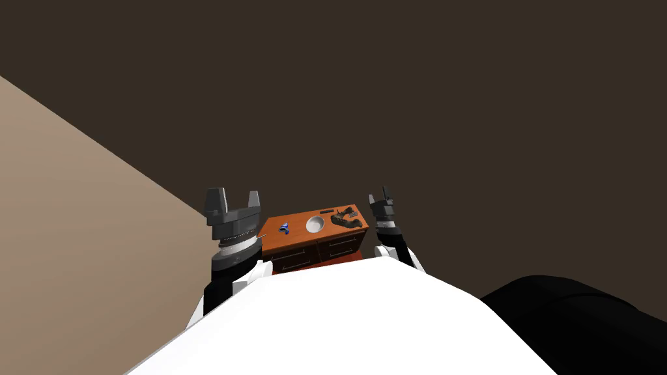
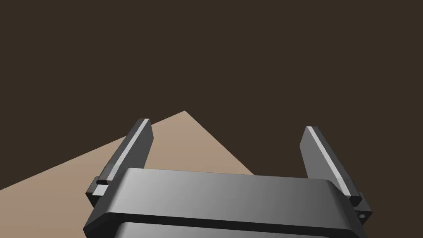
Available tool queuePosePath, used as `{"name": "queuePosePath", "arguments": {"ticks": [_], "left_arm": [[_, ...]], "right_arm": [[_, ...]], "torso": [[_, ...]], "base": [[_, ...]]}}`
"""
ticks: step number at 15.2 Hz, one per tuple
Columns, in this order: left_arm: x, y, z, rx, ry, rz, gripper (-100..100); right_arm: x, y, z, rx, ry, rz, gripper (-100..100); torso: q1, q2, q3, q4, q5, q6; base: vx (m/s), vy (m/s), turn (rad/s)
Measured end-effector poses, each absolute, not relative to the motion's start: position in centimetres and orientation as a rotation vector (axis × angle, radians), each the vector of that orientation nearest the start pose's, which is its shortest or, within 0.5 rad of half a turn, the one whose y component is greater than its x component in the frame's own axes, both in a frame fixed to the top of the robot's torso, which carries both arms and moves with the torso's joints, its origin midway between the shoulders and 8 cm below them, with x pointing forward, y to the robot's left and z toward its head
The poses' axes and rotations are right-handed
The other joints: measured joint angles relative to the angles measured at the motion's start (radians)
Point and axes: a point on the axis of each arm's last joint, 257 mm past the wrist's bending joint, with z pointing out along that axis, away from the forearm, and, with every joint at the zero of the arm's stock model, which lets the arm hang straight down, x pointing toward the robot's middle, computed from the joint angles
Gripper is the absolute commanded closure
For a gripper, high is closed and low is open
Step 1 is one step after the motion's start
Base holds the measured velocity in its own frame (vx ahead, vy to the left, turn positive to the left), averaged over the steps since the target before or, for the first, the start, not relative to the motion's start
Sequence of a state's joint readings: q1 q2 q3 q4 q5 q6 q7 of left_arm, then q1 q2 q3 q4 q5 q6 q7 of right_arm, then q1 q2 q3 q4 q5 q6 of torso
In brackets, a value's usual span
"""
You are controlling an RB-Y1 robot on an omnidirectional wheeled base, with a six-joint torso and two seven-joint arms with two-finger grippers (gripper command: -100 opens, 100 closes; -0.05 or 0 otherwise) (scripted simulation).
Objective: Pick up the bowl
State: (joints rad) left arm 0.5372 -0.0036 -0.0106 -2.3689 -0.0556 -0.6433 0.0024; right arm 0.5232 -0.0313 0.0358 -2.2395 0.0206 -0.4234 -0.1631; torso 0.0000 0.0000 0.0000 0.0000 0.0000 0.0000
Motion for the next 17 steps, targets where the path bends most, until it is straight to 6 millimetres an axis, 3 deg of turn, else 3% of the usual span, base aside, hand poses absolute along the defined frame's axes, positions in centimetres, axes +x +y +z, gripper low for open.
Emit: {"name": "queuePosePath", "arguments": {"ticks": [3,8,17], "left_arm": [[30.5,25.4,6.9,-0.449,0.560,-1.316,-100],[33.3,24.8,4.0,-0.460,0.689,-1.309,-100],[39.5,25.2,-4.0,-0.569,0.915,-1.247,-100]], "right_arm": [[36.3,-26.9,-1.8,0.813,0.698,1.430,0],[36.3,-26.9,-1.8,0.813,0.698,1.430,0],[36.3,-26.9,-1.8,0.813,0.698,1.430,0]], "torso": [[0.000,0.000,0.000,0.000,0.000,0.000],[0.000,-0.001,0.000,0.000,0.000,0.000],[0.000,-0.001,-0.001,0.000,0.000,0.000]], "base": [[0.001,-0.001,-0.013],[0.003,-0.002,-0.025],[0.004,-0.002,-0.030]]}}
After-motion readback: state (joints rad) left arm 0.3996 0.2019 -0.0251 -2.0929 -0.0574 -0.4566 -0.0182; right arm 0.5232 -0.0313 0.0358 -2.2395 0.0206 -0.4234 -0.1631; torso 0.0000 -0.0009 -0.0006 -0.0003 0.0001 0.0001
